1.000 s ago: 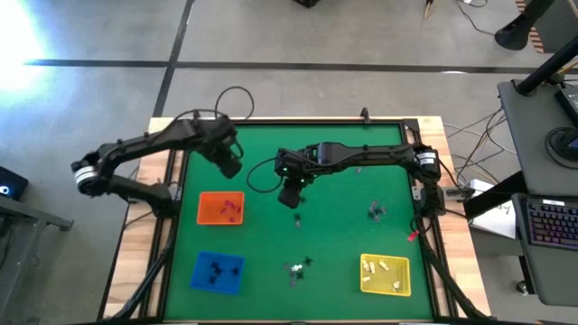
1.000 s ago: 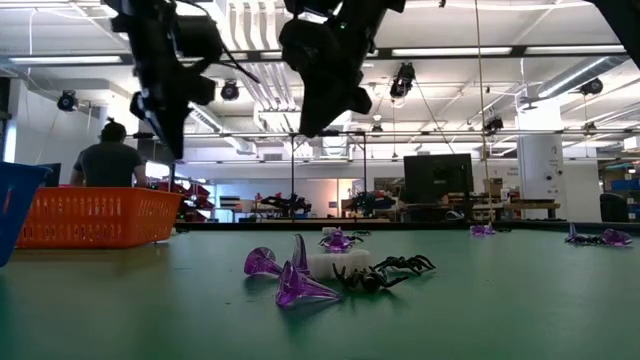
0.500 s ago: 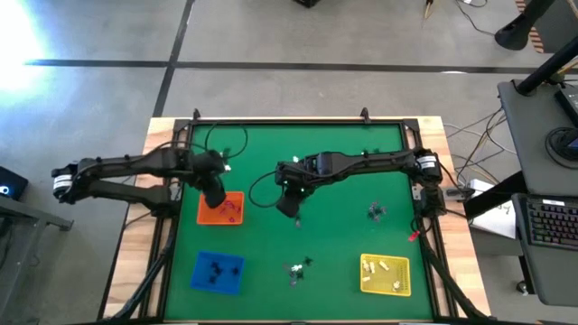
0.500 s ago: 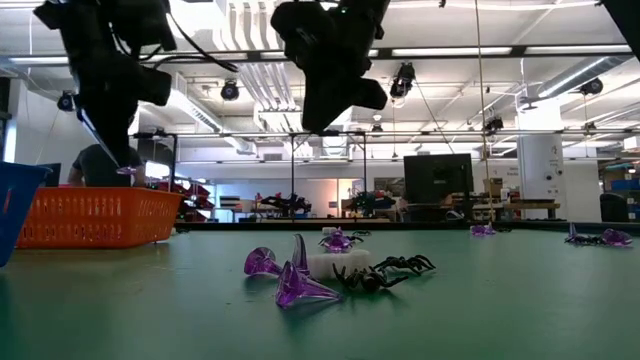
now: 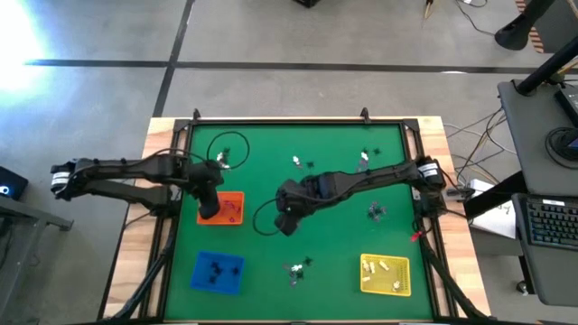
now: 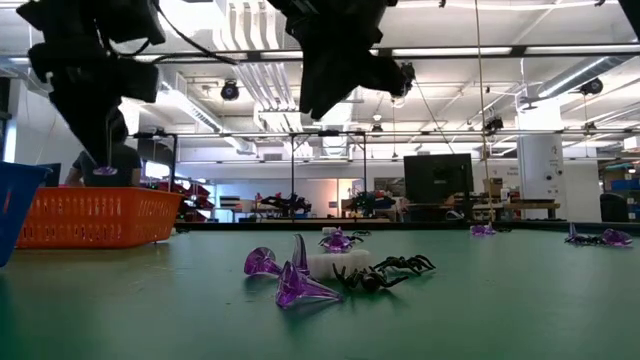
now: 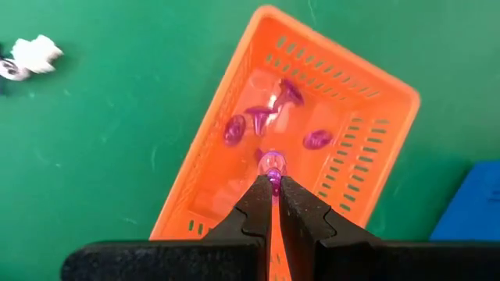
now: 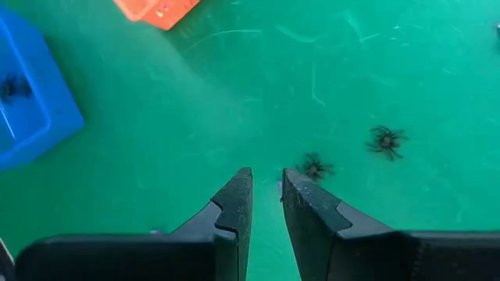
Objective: Sort Halloween decoration
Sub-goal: Put the violet witch hat toy into the orange bin
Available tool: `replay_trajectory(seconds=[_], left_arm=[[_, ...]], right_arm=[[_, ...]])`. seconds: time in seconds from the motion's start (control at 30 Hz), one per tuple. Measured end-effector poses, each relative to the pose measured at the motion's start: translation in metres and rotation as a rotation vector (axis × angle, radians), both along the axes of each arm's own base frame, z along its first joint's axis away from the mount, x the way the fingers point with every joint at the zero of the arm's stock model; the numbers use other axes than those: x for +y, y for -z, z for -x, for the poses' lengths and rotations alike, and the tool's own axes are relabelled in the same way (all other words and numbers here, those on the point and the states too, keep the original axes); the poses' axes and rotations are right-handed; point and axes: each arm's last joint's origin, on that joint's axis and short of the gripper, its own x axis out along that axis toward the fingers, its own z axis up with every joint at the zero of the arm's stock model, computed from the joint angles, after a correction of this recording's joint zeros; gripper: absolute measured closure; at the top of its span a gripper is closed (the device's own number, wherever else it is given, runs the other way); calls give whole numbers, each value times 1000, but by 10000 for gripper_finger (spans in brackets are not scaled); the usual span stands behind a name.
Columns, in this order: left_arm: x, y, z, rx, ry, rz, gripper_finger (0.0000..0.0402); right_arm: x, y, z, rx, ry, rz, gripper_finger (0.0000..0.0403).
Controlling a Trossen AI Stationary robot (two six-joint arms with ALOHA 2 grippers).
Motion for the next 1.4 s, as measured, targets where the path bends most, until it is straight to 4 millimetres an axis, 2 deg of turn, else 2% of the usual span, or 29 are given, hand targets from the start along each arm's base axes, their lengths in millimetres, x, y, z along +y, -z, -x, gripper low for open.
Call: replay_trajectory(seconds=[0.2,0.53,0.77,1.03,1.4], left_arm=[[-3,19,1,3,3,6,401],[-2,11,-4,-24,-14,8,401],[-2,22,-6,33,-33,18,401],[-1,29,-17,36,-13,12,400],[-1,27,-18,9,7,10,335]], right_arm=[[22,0,3,-15,64,-7,339],[48,-1,9,-41,136,21,339],[53,-1,11,-49,148,33,339],[53,-1,11,-54,174,34,339],[53,0,11,-57,190,32,339]])
